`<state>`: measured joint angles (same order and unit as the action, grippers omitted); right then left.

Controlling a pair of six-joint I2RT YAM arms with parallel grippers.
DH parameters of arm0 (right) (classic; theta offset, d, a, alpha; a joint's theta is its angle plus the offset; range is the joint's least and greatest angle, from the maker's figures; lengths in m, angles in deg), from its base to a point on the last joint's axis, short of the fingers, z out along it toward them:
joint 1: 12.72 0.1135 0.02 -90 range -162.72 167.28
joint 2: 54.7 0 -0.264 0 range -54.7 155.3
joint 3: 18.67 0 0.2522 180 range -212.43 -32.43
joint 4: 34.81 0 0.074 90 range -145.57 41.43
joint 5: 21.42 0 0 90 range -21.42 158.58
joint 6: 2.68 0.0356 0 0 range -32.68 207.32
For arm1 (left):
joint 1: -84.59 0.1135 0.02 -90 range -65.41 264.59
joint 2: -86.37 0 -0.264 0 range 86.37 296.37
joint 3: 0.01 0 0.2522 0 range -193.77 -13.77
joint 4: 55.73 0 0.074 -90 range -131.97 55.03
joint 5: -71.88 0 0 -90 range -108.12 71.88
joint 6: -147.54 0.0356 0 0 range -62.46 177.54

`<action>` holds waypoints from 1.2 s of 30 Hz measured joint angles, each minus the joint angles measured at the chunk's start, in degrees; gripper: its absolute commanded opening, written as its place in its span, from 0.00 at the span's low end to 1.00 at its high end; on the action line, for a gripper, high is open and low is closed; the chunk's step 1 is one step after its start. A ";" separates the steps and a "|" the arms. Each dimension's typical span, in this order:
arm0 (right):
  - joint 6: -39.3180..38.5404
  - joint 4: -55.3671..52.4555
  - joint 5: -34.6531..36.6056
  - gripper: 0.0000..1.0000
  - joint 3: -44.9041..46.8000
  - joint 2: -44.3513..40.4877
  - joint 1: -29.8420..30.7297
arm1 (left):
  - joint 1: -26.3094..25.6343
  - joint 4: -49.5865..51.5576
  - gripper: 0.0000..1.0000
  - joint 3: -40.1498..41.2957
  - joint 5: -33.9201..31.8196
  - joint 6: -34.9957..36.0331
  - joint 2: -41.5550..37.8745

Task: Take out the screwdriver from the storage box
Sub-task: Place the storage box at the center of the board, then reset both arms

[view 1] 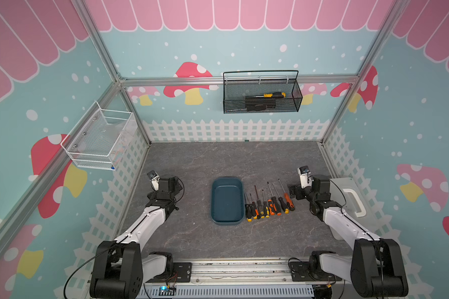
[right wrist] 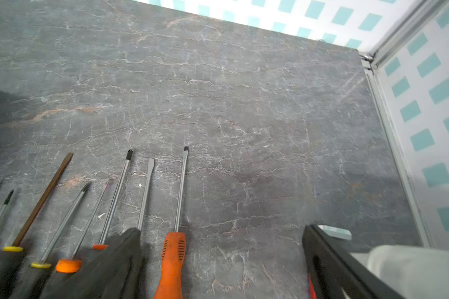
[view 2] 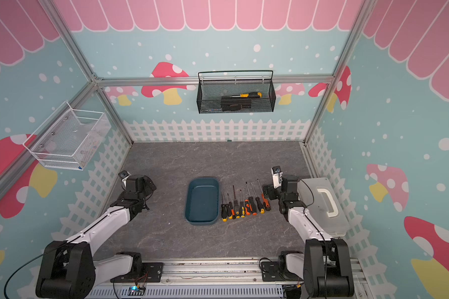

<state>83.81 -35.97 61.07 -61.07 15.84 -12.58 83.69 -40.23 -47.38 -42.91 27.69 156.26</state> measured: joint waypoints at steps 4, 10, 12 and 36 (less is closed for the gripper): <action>-3.15 8.52 -5.31 0.99 1.16 5.92 -0.61 | 1.25 -8.20 0.99 1.27 1.99 3.52 0.31; -3.72 24.02 -8.90 0.99 4.57 11.47 -0.90 | 1.33 -22.69 0.99 8.11 1.01 9.70 1.46; -3.72 25.92 -9.05 0.99 5.84 12.02 -0.92 | 1.49 -27.71 0.99 10.71 1.01 11.72 2.54; -0.70 36.70 1.62 0.99 6.93 16.48 -0.79 | -4.11 -52.46 0.99 12.63 7.08 27.08 18.03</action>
<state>83.11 0.73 62.69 -54.14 32.32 -13.36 79.58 -92.68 -34.74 -35.83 54.77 174.29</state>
